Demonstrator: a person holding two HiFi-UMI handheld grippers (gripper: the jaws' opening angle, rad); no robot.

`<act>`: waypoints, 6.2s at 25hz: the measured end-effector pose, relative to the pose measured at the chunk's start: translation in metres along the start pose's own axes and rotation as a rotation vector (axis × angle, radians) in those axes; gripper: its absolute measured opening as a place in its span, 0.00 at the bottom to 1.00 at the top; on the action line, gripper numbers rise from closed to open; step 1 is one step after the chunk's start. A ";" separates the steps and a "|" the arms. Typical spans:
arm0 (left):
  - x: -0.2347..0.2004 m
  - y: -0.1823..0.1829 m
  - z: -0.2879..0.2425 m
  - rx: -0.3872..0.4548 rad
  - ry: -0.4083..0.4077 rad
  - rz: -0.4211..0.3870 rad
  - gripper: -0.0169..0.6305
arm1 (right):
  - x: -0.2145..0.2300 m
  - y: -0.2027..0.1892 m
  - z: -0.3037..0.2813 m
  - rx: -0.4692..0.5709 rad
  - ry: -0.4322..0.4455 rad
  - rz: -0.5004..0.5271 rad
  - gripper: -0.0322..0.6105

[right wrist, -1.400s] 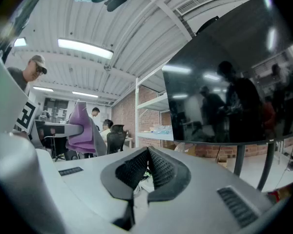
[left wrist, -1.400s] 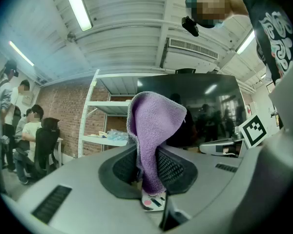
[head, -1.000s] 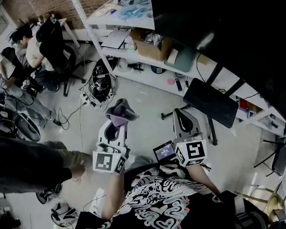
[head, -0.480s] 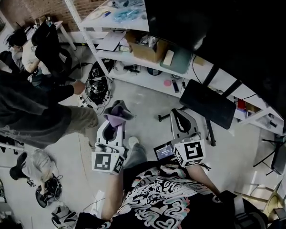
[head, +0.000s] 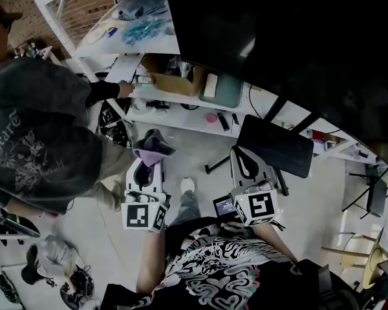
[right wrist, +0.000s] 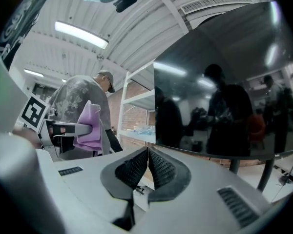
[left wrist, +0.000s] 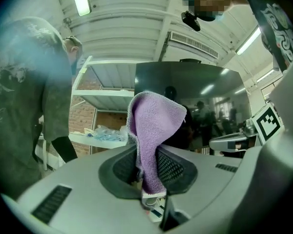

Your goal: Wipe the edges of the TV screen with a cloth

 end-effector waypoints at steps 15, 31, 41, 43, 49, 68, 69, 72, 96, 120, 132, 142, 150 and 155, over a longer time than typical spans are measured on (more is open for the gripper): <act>-0.105 -0.043 -0.233 -0.067 -0.238 0.026 0.14 | 0.049 0.001 -0.184 -0.078 -0.262 -0.003 0.10; -0.103 -0.081 -0.345 -0.157 -0.277 -0.043 0.14 | 0.120 -0.003 -0.216 -0.092 -0.353 0.000 0.10; -0.101 -0.096 -0.379 -0.188 -0.296 -0.063 0.14 | 0.127 0.000 -0.218 -0.106 -0.375 0.019 0.10; -0.105 -0.097 -0.384 -0.190 -0.294 -0.068 0.14 | 0.127 0.000 -0.219 -0.105 -0.385 0.018 0.10; -0.116 -0.107 -0.398 -0.209 -0.277 -0.073 0.14 | 0.127 -0.006 -0.224 -0.134 -0.399 0.024 0.10; -0.097 -0.108 -0.428 -0.186 -0.309 -0.086 0.14 | 0.143 -0.008 -0.232 -0.139 -0.393 0.028 0.10; -0.097 -0.108 -0.428 -0.185 -0.310 -0.088 0.14 | 0.143 -0.008 -0.233 -0.139 -0.390 0.030 0.10; -0.097 -0.108 -0.428 -0.181 -0.315 -0.113 0.14 | 0.142 -0.003 -0.241 -0.102 -0.376 0.026 0.10; -0.073 -0.099 -0.424 -0.161 -0.395 -0.224 0.14 | 0.140 -0.009 -0.237 -0.128 -0.377 0.014 0.10; -0.045 -0.096 -0.424 -0.163 -0.458 -0.212 0.14 | 0.152 -0.009 -0.225 -0.103 -0.407 -0.004 0.10; -0.028 -0.092 -0.424 -0.163 -0.479 -0.200 0.14 | 0.161 -0.012 -0.214 -0.126 -0.414 -0.013 0.10; -0.004 -0.088 -0.420 -0.164 -0.486 -0.202 0.14 | 0.177 -0.006 -0.199 -0.067 -0.425 -0.022 0.10; 0.011 -0.085 -0.418 -0.173 -0.486 -0.203 0.14 | 0.187 -0.006 -0.185 -0.076 -0.442 -0.021 0.10; 0.015 -0.086 -0.419 -0.178 -0.491 -0.201 0.14 | 0.192 -0.010 -0.184 -0.091 -0.450 -0.026 0.10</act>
Point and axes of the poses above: the fingertips, and each gripper's own axes: z backward along the fingers, x to its right, y out of its top, the point moved 7 cm from there along z, backward along the fingers, and after that the axes turned 5 degrees about -z, right-handed, at the moved point
